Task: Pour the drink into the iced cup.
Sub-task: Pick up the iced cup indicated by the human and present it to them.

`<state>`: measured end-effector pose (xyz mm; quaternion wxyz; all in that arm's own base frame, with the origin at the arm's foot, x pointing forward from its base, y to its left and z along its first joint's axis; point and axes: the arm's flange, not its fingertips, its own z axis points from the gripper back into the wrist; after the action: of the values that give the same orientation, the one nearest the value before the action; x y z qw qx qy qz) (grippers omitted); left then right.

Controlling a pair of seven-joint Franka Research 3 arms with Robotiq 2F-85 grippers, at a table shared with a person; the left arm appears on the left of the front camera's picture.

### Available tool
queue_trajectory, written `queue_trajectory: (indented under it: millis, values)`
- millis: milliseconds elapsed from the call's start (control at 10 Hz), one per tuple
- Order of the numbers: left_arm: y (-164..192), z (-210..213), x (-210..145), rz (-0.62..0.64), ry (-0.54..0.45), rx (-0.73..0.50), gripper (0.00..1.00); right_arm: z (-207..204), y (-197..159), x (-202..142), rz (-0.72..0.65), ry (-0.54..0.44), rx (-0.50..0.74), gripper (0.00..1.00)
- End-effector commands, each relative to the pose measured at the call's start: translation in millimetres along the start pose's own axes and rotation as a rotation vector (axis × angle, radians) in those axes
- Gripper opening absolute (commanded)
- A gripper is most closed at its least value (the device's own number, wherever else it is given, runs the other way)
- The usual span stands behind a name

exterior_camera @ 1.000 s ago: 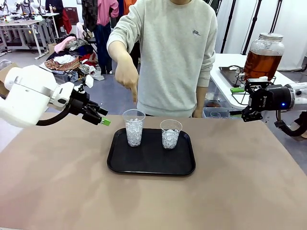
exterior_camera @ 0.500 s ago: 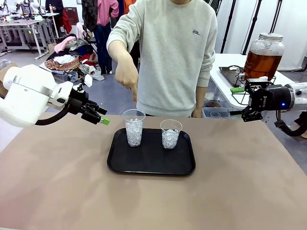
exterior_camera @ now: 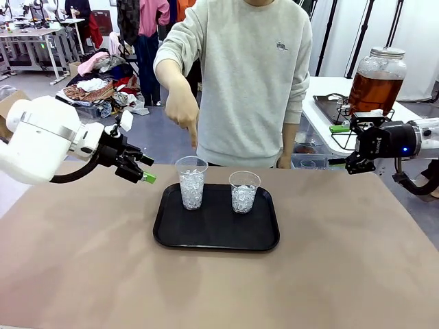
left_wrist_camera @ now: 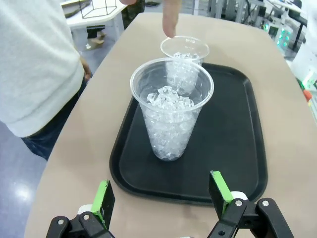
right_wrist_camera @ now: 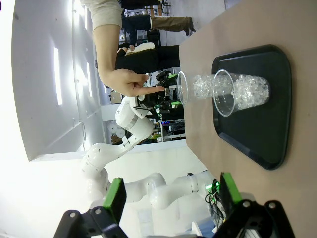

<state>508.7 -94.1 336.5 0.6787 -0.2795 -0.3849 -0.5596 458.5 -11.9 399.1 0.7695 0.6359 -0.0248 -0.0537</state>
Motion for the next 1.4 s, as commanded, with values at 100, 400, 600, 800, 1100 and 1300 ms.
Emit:
queue_trajectory:
  millis: [100,400,600,800,1100,1300]
  values:
    - [7.5,-14.1,-19.0,-0.107,-0.096,0.02,1.0,0.6,1.5,-1.1,0.002,-0.002,0.002,1.0]
    - [15.5,-38.7,-21.2,-0.098,-0.169,-0.034,1.0,0.6,1.5,-1.1,0.002,-0.002,0.002,1.0]
    - [18.9,-47.9,-19.4,-0.101,-0.172,-0.083,1.0,0.6,1.5,-1.1,0.002,-0.002,0.002,1.0]
    - [21.0,-56.3,-18.5,-0.101,-0.184,-0.129,1.0,0.6,1.5,-1.1,0.002,-0.002,0.002,1.0]
    - [16.1,-58.4,-18.6,-0.091,-0.182,-0.118,1.0,0.6,1.5,-1.1,0.002,-0.002,0.002,1.0]
    - [16.1,-58.4,-18.6,-0.091,-0.182,-0.118,1.0,0.6,1.5,-1.1,0.002,-0.002,0.002,1.0]
